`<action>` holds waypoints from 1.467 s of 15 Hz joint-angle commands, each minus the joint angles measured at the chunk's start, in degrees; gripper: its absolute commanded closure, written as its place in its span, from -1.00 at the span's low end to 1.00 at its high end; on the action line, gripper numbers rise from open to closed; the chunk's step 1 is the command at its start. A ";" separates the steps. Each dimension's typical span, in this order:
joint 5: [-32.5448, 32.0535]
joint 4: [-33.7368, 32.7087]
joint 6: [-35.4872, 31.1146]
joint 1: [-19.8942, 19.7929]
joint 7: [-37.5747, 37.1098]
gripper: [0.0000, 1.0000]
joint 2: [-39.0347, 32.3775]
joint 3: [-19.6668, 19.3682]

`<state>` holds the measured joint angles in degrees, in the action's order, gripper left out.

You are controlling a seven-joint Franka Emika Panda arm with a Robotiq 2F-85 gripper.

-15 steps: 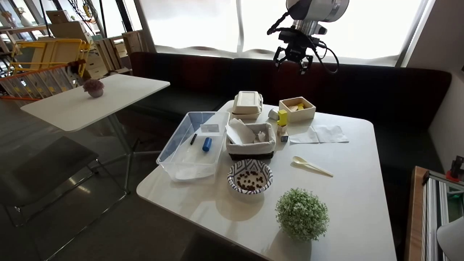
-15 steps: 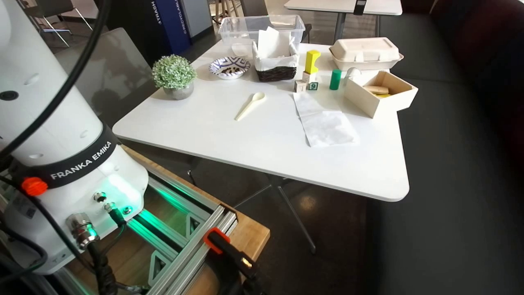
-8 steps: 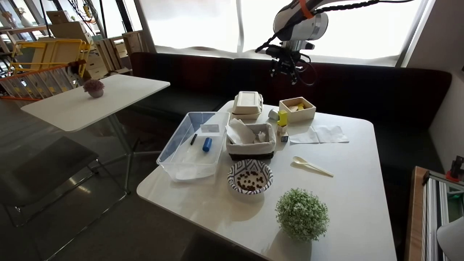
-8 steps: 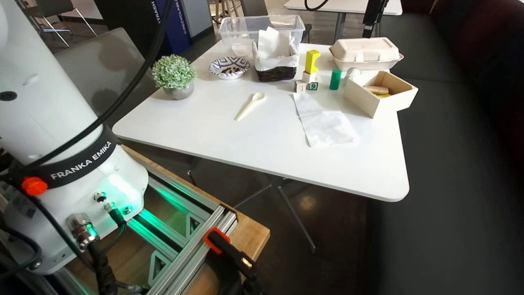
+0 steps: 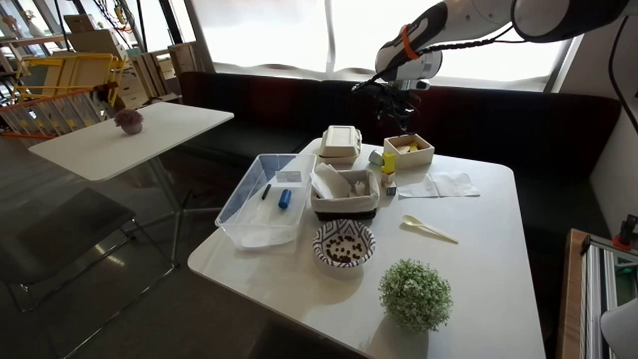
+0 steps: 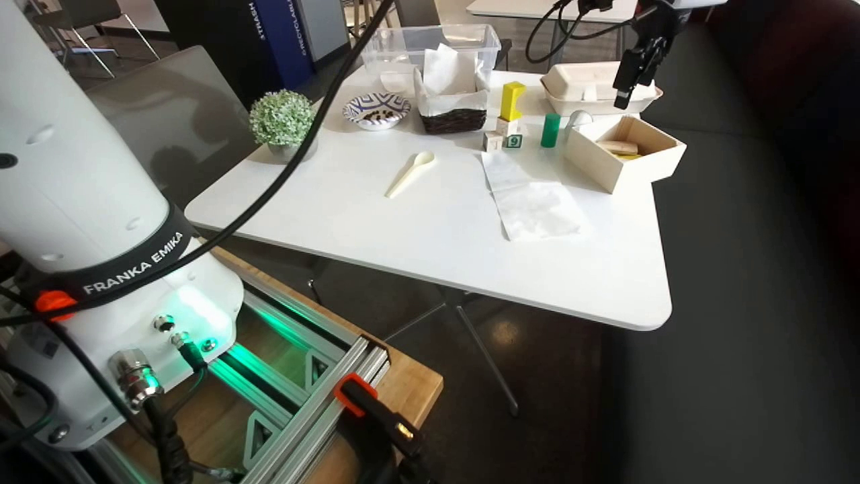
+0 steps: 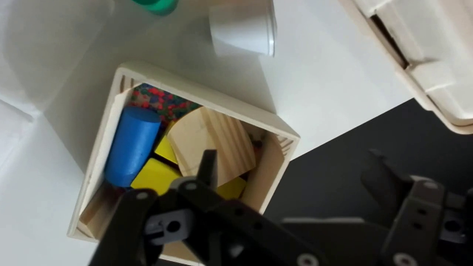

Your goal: Move the wooden box forwards.

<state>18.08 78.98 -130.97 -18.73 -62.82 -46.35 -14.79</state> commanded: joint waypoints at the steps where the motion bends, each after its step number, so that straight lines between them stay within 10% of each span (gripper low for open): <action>1: 1.44 -7.73 0.89 -1.48 -4.76 -1.00 -5.99 0.91; 9: 0.42 -15.11 2.27 -2.92 -9.48 -0.95 -11.99 1.72; 20: 0.56 -17.83 3.39 -3.30 -10.01 0.95 -13.99 1.97; 22: 0.38 -17.85 4.58 -3.17 -9.66 0.89 -13.55 1.92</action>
<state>18.29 62.94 -128.86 -21.74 -71.74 -59.27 -13.20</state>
